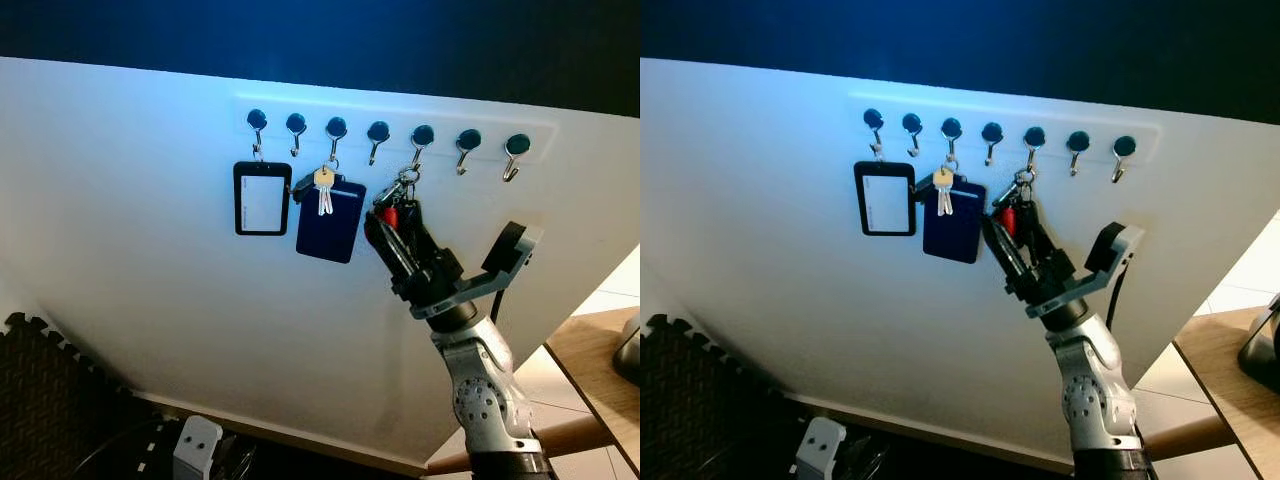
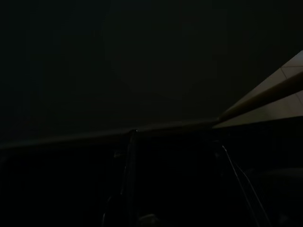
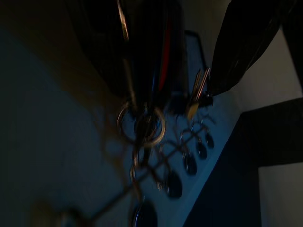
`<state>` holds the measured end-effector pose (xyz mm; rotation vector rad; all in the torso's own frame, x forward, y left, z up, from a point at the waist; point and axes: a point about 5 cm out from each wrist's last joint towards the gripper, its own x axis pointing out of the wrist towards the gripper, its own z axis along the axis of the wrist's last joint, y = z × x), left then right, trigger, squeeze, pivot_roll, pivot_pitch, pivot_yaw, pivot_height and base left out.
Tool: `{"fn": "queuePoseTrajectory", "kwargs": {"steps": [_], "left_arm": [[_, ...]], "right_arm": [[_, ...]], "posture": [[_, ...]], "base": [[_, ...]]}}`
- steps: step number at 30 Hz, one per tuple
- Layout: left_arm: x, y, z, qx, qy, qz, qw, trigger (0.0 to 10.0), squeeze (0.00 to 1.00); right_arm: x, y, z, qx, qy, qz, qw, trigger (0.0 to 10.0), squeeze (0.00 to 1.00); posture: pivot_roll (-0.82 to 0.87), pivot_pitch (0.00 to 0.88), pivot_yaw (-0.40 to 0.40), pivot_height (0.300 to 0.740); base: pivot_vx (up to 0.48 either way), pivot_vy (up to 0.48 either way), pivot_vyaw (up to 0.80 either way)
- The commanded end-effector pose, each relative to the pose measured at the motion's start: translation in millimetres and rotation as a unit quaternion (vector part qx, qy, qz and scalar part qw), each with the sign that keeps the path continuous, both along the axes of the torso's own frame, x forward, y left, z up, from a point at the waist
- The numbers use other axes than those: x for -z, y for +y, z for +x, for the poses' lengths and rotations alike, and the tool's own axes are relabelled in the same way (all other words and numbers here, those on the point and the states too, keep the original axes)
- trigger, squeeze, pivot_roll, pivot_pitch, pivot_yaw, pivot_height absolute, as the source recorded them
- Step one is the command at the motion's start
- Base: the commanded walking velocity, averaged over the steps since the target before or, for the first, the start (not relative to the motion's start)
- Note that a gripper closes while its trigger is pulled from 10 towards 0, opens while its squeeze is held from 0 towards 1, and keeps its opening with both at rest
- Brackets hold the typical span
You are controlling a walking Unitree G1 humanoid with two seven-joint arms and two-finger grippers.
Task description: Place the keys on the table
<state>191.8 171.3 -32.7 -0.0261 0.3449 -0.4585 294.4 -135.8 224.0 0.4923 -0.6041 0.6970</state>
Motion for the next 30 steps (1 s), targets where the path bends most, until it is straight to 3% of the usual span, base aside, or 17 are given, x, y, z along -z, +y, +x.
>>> {"fn": "queuePoseTrajectory", "kwargs": {"steps": [1,15,24,30], "left_arm": [[5.4,1.1,-6.0,-0.005,0.015,0.001,1.000,10.0,0.00],[9.7,1.3,-7.0,-0.004,0.025,0.002,1.000,10.0,0.00],[10.3,0.6,-6.7,-0.003,0.026,0.002,1.000,10.0,0.00],[8.7,-0.4,-6.7,0.000,0.018,0.001,1.000,10.0,0.00]], "right_arm": [[-4.4,-2.4,-0.3,0.010,-0.009,0.012,1.000,10.0,0.00],[-24.2,-10.9,-1.0,0.019,-0.036,0.048,0.998,10.0,0.00],[-19.8,-0.9,-10.3,-0.037,-0.032,0.041,0.998,10.0,0.00],[-12.0,-3.3,-12.6,-0.017,-0.014,0.042,0.999,10.0,0.00]], "posture": [[0.09,0.114,-0.043,0.740],[0.08,0.105,-0.045,0.740],[0.08,0.093,-0.049,0.740],[0.08,0.088,-0.050,0.740]], "base": [[0.000,0.000,0.00],[0.000,0.000,0.00],[0.000,0.000,0.00],[0.000,0.000,0.00]]}}
